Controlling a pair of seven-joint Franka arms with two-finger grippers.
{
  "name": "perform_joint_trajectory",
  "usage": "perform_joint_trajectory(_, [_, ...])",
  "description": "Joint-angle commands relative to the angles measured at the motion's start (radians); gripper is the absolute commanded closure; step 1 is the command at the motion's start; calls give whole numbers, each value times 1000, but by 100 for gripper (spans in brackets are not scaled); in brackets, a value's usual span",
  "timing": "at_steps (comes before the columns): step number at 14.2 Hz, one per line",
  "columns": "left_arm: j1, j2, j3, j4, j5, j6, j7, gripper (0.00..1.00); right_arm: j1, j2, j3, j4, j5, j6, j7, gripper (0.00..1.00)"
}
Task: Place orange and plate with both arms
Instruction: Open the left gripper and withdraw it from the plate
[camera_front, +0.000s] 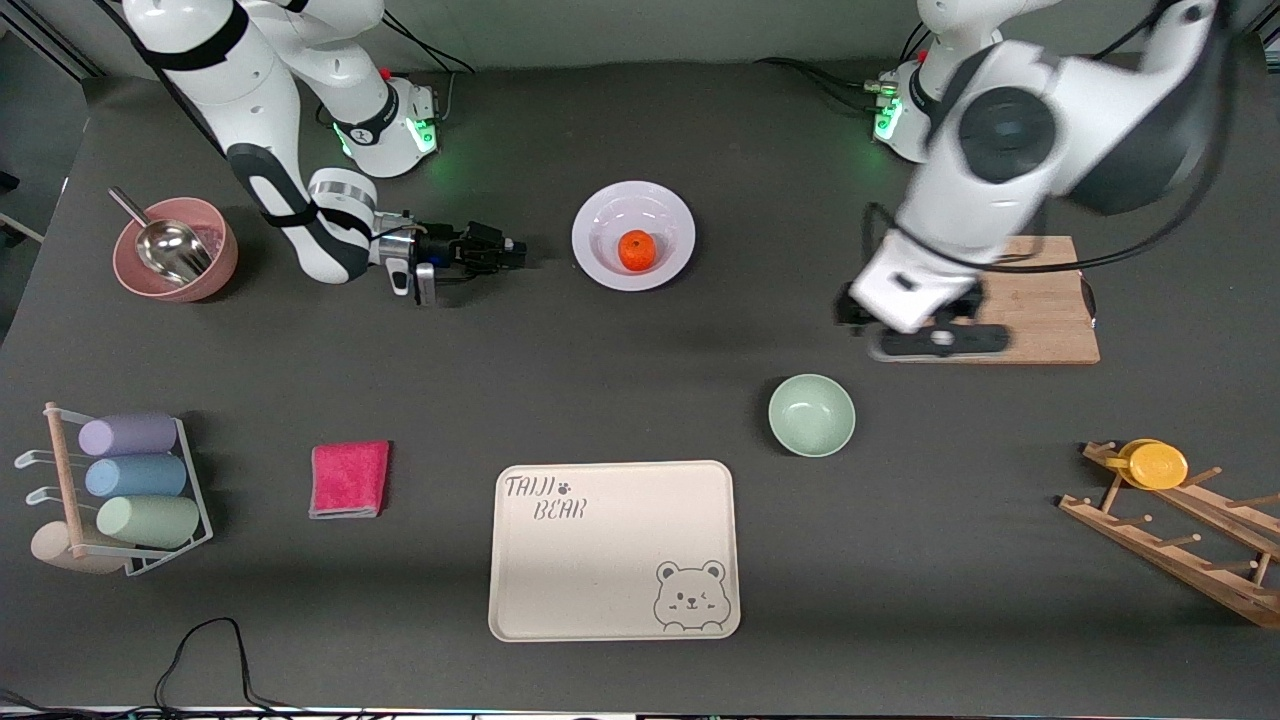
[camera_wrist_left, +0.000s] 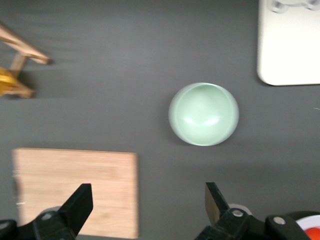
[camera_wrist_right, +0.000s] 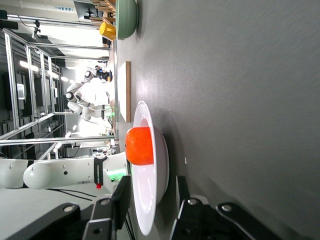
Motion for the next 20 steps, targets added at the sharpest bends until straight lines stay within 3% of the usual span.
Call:
perform_joint_trajectory(1, [118,-65,27,21,-28,-89,111,0,46,46,35,10,122,12,-73,56])
perform_joint_trajectory(4, [200,-122,148,55,-34,-154,347,0,51,70,110,18,229,16,-110,56])
perform_joint_trajectory(7, [202,-163,307,87,-130,-226,597,0,51,77,157,26,283,41,-120,56])
perform_joint_trajectory(12, [199,-215,344,86,-210,-341,605,0,52,89,217,44,358,71,-143,56])
perform_joint_trajectory(20, [131,-228,332,-39,-238,-185,567,0,54,104,225,56,368,71,-182,56])
